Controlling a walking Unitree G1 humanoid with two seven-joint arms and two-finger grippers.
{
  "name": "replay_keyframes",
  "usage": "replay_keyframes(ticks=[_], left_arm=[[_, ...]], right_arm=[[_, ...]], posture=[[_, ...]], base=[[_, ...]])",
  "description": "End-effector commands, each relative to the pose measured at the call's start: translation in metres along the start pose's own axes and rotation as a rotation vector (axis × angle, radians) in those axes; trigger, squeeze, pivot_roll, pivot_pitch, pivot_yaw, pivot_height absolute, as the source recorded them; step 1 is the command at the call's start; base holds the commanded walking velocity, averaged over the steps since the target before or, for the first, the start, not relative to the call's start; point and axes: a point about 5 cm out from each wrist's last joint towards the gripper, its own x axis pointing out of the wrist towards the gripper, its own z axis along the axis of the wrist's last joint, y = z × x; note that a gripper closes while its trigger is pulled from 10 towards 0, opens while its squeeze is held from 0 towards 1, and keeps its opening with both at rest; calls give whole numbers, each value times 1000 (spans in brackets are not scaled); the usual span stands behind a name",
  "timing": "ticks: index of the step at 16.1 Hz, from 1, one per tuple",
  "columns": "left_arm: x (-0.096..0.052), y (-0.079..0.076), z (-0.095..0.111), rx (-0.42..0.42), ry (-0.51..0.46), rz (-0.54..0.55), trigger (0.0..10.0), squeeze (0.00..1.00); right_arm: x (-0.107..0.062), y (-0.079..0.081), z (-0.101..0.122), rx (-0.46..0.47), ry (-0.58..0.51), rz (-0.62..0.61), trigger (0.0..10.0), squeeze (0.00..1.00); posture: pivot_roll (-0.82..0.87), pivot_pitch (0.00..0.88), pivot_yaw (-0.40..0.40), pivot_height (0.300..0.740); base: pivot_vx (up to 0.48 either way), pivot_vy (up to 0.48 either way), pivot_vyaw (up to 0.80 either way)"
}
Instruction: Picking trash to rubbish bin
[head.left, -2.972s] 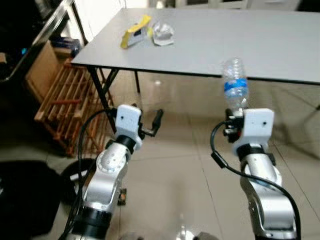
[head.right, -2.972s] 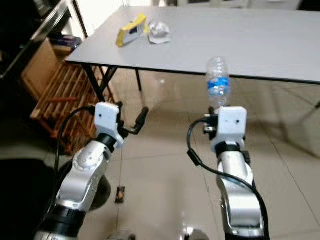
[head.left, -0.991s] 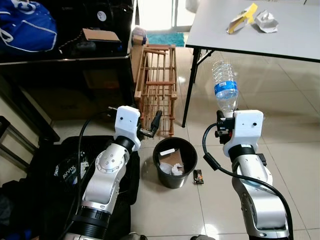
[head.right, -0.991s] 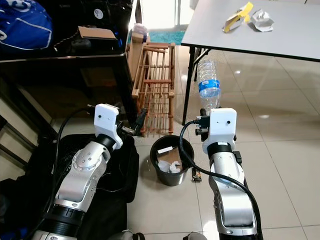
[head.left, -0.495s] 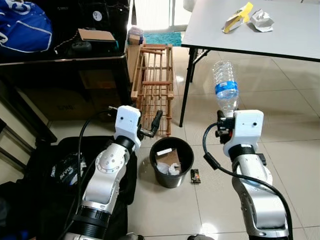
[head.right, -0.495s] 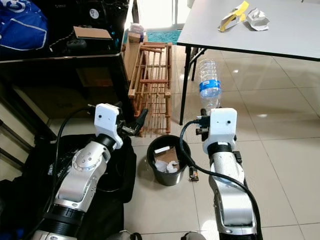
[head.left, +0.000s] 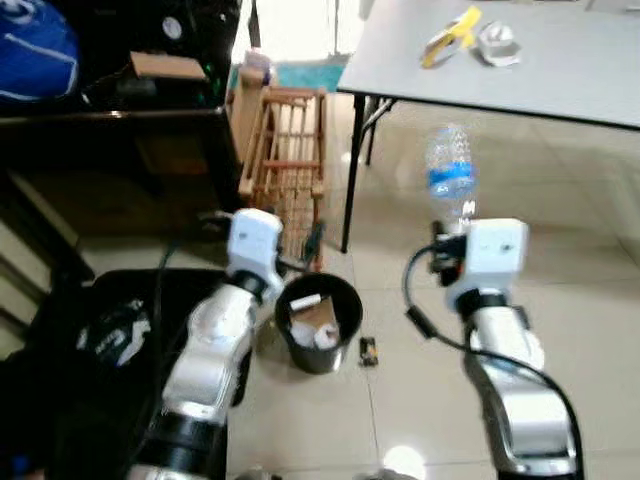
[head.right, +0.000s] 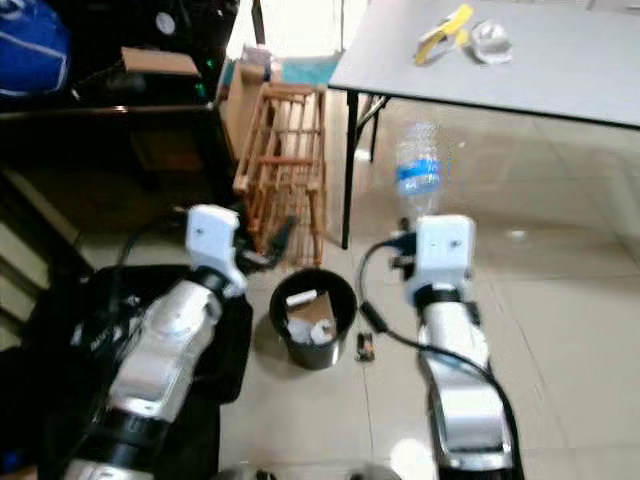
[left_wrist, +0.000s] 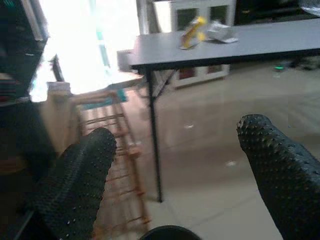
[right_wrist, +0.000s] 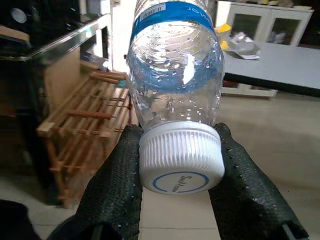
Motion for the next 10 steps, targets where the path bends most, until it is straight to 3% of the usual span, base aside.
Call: replay_keyframes(ticks=[1,10], left_arm=[[-1,-5,-1,-5,1,-11,10000,0],[-2,-6,-3,10,4,-34,10000,0]], right_arm=[[-1,-5,1,-11,-7,-16,10000,0],[-2,-4,1,-21,-4,-4,10000,0]], posture=[[-65,96,45,740],[-67,99,41,740]], base=[[0,0,0],[0,0,0]])
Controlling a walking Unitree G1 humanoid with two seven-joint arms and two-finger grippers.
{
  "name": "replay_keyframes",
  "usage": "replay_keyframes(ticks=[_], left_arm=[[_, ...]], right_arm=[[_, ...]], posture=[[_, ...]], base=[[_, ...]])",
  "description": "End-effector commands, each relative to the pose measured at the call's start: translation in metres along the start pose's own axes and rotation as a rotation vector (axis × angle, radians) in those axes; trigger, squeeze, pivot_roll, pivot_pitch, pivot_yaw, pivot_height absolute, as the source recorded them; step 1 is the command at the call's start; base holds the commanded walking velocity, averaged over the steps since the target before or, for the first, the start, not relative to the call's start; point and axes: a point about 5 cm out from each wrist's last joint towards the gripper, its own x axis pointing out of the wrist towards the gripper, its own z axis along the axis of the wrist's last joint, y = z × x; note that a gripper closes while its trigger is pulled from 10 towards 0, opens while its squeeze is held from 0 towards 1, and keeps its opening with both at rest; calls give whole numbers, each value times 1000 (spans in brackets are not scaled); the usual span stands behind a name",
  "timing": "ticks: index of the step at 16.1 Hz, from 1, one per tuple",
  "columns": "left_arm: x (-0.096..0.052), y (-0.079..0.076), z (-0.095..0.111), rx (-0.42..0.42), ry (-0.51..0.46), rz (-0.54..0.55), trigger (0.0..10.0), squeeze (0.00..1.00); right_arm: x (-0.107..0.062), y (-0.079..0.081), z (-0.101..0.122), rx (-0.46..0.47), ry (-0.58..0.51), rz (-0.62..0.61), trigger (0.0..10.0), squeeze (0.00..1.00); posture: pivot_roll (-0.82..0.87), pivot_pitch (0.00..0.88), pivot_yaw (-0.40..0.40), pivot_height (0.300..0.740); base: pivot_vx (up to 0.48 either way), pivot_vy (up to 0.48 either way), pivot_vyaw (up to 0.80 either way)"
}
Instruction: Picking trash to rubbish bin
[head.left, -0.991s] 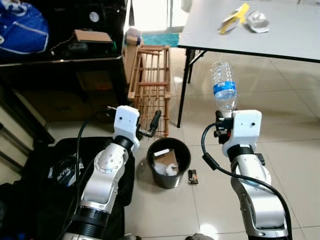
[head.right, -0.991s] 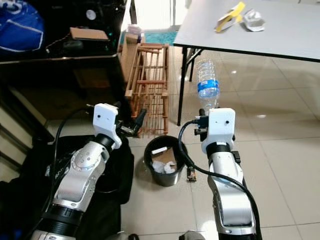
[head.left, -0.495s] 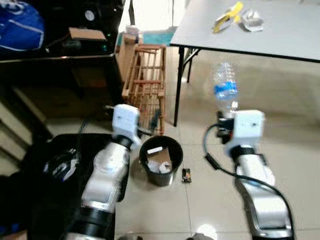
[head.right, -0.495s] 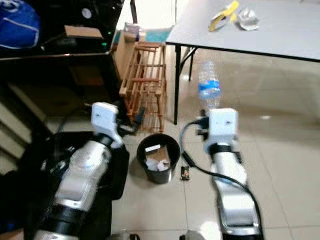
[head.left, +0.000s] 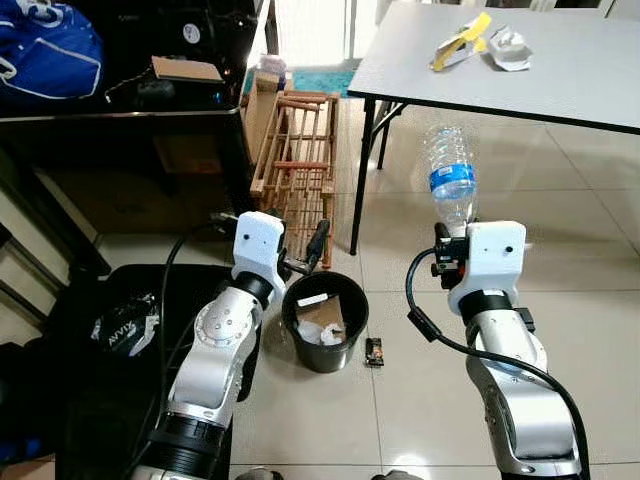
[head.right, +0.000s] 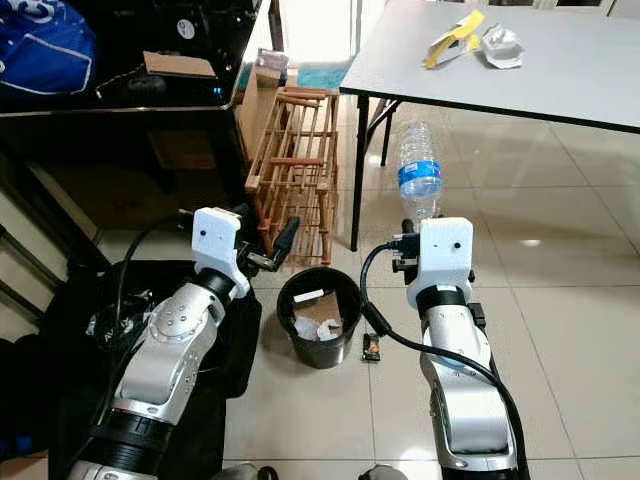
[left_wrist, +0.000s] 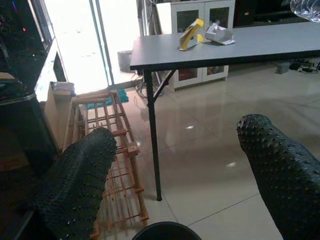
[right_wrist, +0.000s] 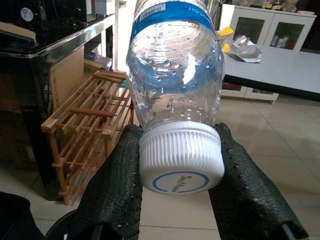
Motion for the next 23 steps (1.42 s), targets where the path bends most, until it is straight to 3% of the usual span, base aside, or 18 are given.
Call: replay_keyframes(ticks=[1,21,23], left_arm=[[-2,-1,-1,14,-1,-14,10000,0],[-6,-1,-2,29,-11,-32,10000,0],[-7,-1,-2,19,-9,-25,10000,0]], right_arm=[[-1,2,3,2,-13,8,10000,0],[-3,4,1,4,-2,8,10000,0],[-3,4,0,4,-1,10,10000,0]], posture=[[-65,100,43,740],[-65,114,47,740],[-65,114,47,740]], base=[[247,0,0],[453,0,0],[0,0,0]])
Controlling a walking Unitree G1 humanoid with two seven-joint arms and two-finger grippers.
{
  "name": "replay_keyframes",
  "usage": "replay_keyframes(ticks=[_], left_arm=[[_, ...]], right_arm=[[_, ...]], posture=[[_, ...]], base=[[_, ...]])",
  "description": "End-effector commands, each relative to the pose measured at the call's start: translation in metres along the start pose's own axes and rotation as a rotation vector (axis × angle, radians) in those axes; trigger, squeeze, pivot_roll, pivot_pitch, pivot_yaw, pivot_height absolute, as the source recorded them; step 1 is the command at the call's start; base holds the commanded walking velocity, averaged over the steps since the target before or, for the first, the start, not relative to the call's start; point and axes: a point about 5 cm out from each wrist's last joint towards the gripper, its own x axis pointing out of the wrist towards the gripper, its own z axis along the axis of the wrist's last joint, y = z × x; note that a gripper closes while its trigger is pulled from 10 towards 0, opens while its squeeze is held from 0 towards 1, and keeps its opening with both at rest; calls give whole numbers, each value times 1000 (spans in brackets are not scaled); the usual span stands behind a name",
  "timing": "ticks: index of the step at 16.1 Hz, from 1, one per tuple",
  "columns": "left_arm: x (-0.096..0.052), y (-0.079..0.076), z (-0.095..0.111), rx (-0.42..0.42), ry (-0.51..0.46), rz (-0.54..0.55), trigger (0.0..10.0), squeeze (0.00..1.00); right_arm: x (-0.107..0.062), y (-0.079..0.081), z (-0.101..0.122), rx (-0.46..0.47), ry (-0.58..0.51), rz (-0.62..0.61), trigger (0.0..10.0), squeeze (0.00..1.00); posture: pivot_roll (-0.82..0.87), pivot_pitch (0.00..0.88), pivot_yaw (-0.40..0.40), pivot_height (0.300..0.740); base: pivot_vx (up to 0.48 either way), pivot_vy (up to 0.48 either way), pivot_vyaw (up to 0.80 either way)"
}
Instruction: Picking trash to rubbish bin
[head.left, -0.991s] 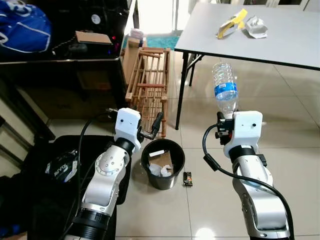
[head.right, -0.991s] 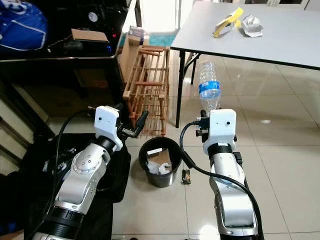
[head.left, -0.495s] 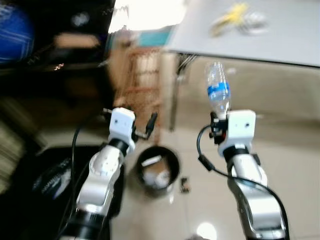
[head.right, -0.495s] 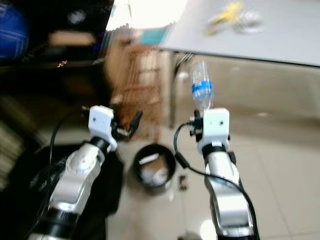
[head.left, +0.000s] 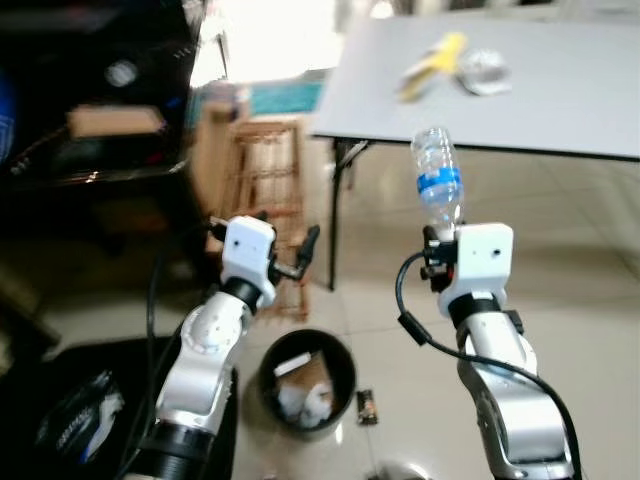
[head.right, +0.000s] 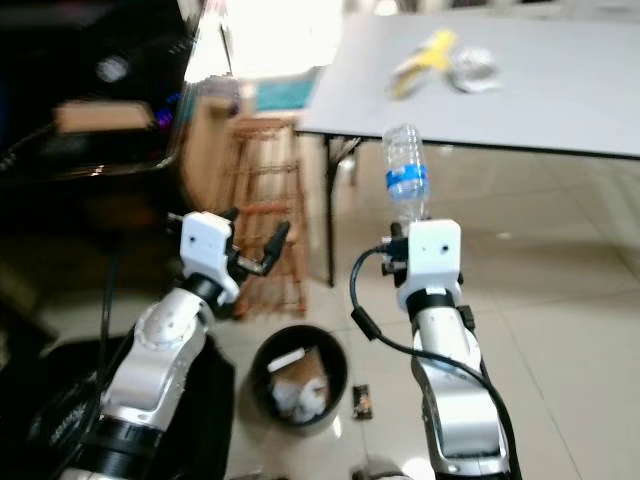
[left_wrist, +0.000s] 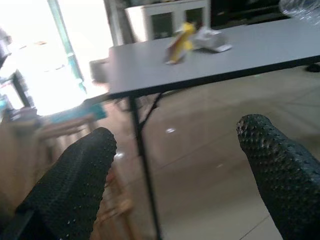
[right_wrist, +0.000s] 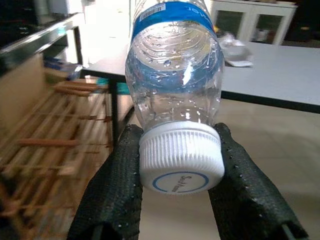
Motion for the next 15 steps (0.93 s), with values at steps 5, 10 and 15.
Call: replay_keyframes(ticks=[5,10,15], left_arm=[[-2,-2,-2,-5,11,-6,10000,0],[-2,-1,-3,5,23,-2,10000,0],[-14,4,-18,30,104,-4,10000,0]], right_arm=[[-1,-3,1,-5,-5,-8,10000,0],[-1,-1,-1,6,2,2,10000,0],[-4,6,-21,44,88,17,10000,0]], posture=[[-62,115,46,740],[-55,115,50,740],[-30,136,61,740]], base=[[0,0,0],[0,0,0],[0,0,0]])
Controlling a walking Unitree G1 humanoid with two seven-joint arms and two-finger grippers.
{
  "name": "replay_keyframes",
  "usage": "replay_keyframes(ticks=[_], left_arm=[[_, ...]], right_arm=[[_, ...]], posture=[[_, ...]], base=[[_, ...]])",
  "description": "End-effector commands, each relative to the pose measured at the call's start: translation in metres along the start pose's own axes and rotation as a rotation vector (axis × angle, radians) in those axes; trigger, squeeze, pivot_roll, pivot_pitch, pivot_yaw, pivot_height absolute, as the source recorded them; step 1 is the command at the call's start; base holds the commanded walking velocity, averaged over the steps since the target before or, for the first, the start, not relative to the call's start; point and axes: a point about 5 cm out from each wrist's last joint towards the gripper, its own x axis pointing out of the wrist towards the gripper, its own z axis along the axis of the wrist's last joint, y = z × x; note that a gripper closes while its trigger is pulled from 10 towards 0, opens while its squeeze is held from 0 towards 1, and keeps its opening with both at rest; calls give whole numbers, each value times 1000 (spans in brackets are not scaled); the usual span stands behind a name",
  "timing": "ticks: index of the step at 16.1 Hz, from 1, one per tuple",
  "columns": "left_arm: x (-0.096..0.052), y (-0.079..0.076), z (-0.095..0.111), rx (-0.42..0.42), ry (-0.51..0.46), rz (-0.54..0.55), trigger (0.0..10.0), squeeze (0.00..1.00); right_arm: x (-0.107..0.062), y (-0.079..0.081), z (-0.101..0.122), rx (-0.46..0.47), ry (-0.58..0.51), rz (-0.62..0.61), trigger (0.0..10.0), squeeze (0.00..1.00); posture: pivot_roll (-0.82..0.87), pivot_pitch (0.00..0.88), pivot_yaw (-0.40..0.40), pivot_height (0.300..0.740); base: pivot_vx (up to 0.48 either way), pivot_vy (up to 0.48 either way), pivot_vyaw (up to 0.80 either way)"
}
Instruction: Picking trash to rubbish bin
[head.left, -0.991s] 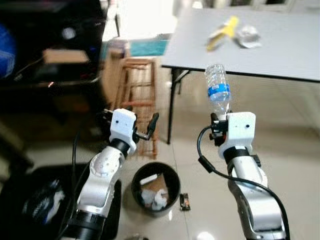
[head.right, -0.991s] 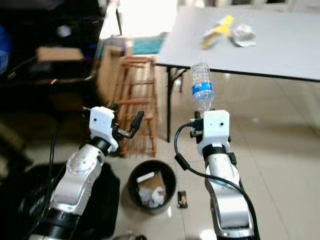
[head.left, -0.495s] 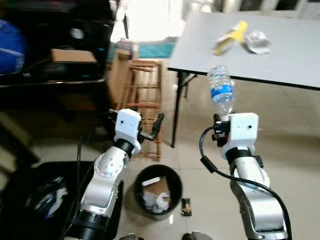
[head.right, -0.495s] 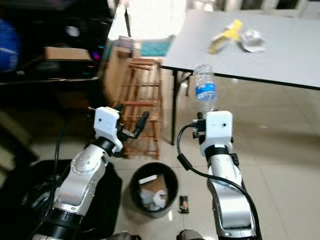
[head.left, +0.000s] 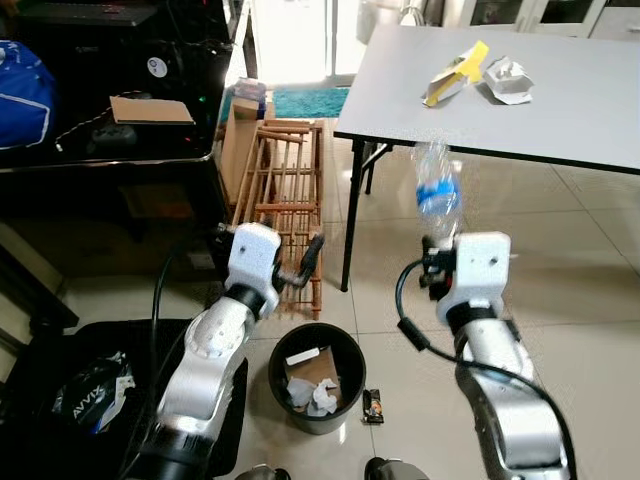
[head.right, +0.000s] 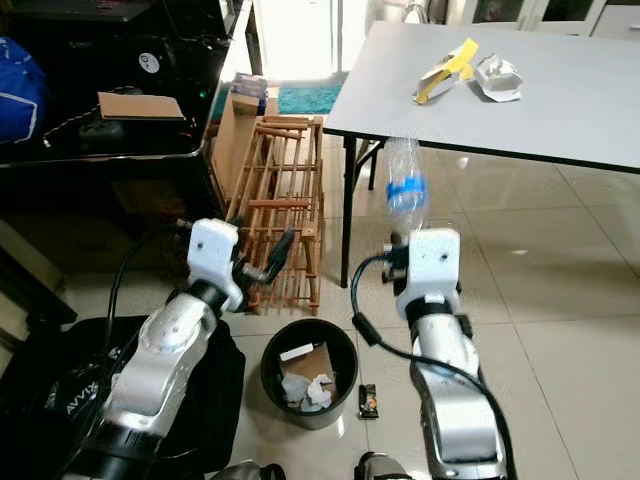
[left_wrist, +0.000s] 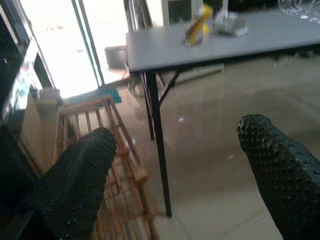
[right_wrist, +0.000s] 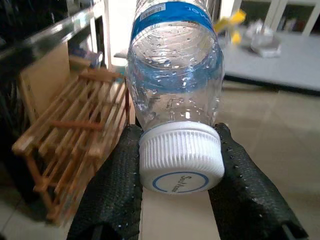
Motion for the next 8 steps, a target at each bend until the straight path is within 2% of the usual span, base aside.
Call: replay_keyframes(ticks=[1,2,5,8], left_arm=[[-4,1,-3,22,20,-9,10000,0],[-7,2,-5,24,27,-7,10000,0],[-28,10,-23,17,112,9,10000,0],[-39,11,-29,6,152,12,10000,0]], right_arm=[[-2,2,-5,19,24,9,10000,0],[-2,2,-7,25,33,8,10000,0],[-2,8,-20,62,107,8,10000,0],[-3,13,-29,94,169,16,10000,0]], posture=[[-25,144,62,740],[-20,153,64,740],[-2,199,76,740],[7,246,85,740]], base=[[0,0,0],[0,0,0],[0,0,0],[0,0,0]])
